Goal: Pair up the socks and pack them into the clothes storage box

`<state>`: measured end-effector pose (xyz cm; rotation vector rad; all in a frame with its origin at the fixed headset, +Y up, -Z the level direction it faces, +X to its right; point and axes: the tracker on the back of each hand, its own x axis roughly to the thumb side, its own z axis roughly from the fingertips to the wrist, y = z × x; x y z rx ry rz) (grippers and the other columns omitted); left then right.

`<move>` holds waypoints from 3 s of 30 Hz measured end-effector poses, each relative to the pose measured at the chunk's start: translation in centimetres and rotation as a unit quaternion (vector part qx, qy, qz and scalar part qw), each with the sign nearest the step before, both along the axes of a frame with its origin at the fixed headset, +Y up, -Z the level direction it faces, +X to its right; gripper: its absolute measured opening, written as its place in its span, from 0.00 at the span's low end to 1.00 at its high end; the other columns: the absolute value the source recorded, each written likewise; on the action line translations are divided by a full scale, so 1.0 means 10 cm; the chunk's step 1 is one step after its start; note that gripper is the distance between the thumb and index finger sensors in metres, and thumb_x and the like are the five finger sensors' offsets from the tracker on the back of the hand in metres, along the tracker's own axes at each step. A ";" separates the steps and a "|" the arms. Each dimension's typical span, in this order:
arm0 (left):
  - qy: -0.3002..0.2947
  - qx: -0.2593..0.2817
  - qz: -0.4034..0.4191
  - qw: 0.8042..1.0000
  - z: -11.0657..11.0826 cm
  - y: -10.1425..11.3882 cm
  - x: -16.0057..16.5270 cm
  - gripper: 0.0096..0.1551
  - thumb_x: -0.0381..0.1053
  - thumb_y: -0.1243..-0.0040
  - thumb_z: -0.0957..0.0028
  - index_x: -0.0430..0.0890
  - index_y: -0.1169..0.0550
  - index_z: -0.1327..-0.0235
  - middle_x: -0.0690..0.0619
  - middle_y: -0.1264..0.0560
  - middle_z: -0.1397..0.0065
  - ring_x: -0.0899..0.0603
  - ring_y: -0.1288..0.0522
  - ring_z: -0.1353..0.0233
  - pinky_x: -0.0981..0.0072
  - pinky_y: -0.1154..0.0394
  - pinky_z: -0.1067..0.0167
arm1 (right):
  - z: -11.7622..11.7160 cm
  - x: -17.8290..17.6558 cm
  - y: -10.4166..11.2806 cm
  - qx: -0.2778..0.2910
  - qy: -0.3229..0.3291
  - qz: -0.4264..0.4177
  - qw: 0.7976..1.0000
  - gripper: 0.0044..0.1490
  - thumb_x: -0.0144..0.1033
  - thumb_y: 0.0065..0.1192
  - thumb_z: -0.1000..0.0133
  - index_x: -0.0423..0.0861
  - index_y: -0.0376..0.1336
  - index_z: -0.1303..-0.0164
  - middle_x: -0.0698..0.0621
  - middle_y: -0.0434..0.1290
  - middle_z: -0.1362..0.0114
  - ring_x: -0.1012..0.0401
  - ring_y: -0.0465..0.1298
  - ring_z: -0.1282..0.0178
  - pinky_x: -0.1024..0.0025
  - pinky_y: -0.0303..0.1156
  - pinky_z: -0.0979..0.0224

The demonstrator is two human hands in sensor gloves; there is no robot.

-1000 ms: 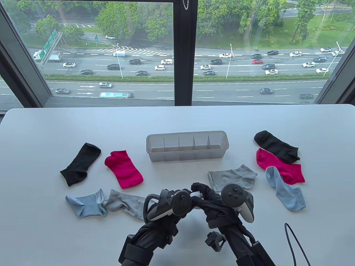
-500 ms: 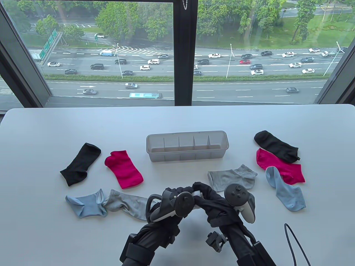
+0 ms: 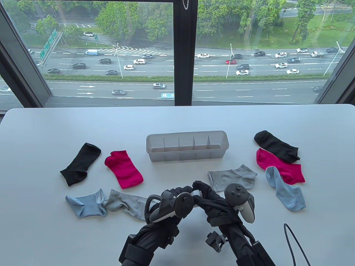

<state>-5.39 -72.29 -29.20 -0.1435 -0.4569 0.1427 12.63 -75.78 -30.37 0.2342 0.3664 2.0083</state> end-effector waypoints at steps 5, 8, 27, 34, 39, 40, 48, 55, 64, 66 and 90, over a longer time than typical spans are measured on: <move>0.018 0.015 -0.029 0.999 0.00 0.02 0.04 0.45 0.65 0.48 0.45 0.41 0.44 0.23 0.42 0.28 0.34 0.40 0.24 0.45 0.34 0.33 0.31 | -0.01 0.04 -0.04 -0.011 -0.015 -0.005 1.000 0.32 0.46 0.54 0.34 0.44 0.55 0.23 0.47 0.74 0.33 0.52 0.73 0.30 0.34 0.51 0.19; 0.016 0.059 -0.063 0.996 0.04 0.02 0.07 0.41 0.61 0.46 0.44 0.44 0.42 0.24 0.40 0.35 0.23 0.36 0.27 0.31 0.29 0.38 0.26 | -0.01 0.03 -0.07 -0.017 -0.016 0.013 1.000 0.32 0.46 0.51 0.34 0.42 0.55 0.24 0.48 0.75 0.35 0.53 0.74 0.32 0.35 0.52 0.19; 0.019 0.088 -0.111 0.990 0.06 0.02 0.14 0.35 0.55 0.50 0.42 0.39 0.38 0.26 0.41 0.28 0.30 0.36 0.22 0.35 0.32 0.33 0.28 | 0.02 0.01 -0.05 -0.030 -0.009 -0.040 0.999 0.35 0.43 0.52 0.34 0.45 0.49 0.18 0.43 0.68 0.23 0.46 0.66 0.20 0.35 0.50 0.18; 0.010 0.068 -0.060 0.996 0.03 0.02 0.06 0.37 0.65 0.47 0.46 0.41 0.32 0.34 0.47 0.21 0.46 0.44 0.18 0.52 0.39 0.25 0.38 | 0.02 -0.01 0.00 -0.002 0.004 0.002 1.000 0.33 0.45 0.58 0.37 0.50 0.55 0.23 0.46 0.72 0.27 0.50 0.72 0.24 0.38 0.53 0.17; 0.023 0.084 -0.084 0.993 0.05 0.02 0.07 0.41 0.61 0.48 0.43 0.41 0.41 0.23 0.39 0.32 0.23 0.34 0.26 0.29 0.31 0.34 0.28 | -0.01 -0.01 -0.03 -0.015 -0.030 0.006 0.999 0.33 0.48 0.48 0.33 0.42 0.54 0.23 0.48 0.75 0.36 0.54 0.76 0.34 0.40 0.56 0.17; 0.022 0.096 -0.078 0.992 0.06 0.02 0.09 0.39 0.59 0.49 0.43 0.40 0.39 0.24 0.40 0.30 0.26 0.34 0.24 0.32 0.31 0.32 0.29 | -0.01 -0.01 -0.02 -0.022 -0.029 -0.019 0.999 0.33 0.48 0.48 0.33 0.42 0.54 0.23 0.47 0.75 0.36 0.53 0.76 0.34 0.40 0.56 0.17; 0.015 0.077 -0.025 0.997 0.04 0.06 0.00 0.39 0.65 0.49 0.45 0.40 0.35 0.30 0.45 0.22 0.43 0.46 0.19 0.55 0.43 0.23 0.43 | -0.02 0.00 0.06 0.013 0.013 0.005 1.000 0.37 0.46 0.61 0.38 0.49 0.53 0.21 0.47 0.72 0.29 0.52 0.74 0.28 0.38 0.56 0.18; -0.009 0.039 0.048 0.998 0.02 0.12 0.02 0.39 0.52 0.49 0.38 0.41 0.45 0.17 0.36 0.38 0.21 0.36 0.27 0.27 0.41 0.29 0.27 | 0.02 0.17 0.08 0.024 -0.098 -0.026 0.995 0.36 0.51 0.57 0.36 0.42 0.56 0.24 0.49 0.77 0.40 0.57 0.79 0.40 0.43 0.62 0.19; 0.002 -0.003 0.240 0.971 -0.02 0.23 -0.11 0.41 0.45 0.42 0.40 0.31 0.45 0.20 0.31 0.34 0.22 0.34 0.23 0.26 0.48 0.22 0.29 | 0.01 0.04 0.07 -0.019 -0.003 -0.131 0.991 0.39 0.50 0.52 0.33 0.46 0.48 0.16 0.41 0.59 0.17 0.44 0.64 0.20 0.37 0.57 0.19; -0.024 -0.028 0.233 0.972 -0.05 0.23 -0.12 0.39 0.43 0.44 0.39 0.30 0.44 0.20 0.30 0.35 0.21 0.33 0.24 0.25 0.47 0.23 0.29 | 0.02 0.05 0.05 -0.029 -0.030 -0.156 0.987 0.38 0.47 0.53 0.32 0.44 0.49 0.17 0.39 0.61 0.18 0.41 0.65 0.20 0.38 0.59 0.19; 0.031 -0.009 0.267 0.963 -0.03 0.27 -0.21 0.23 0.48 0.48 0.37 0.34 0.22 0.40 0.39 0.17 0.43 0.41 0.12 0.47 0.46 0.17 0.45 | 0.01 0.03 0.30 0.103 -0.012 0.078 0.992 0.36 0.41 0.54 0.33 0.38 0.51 0.19 0.37 0.71 0.29 0.51 0.77 0.37 0.43 0.68 0.23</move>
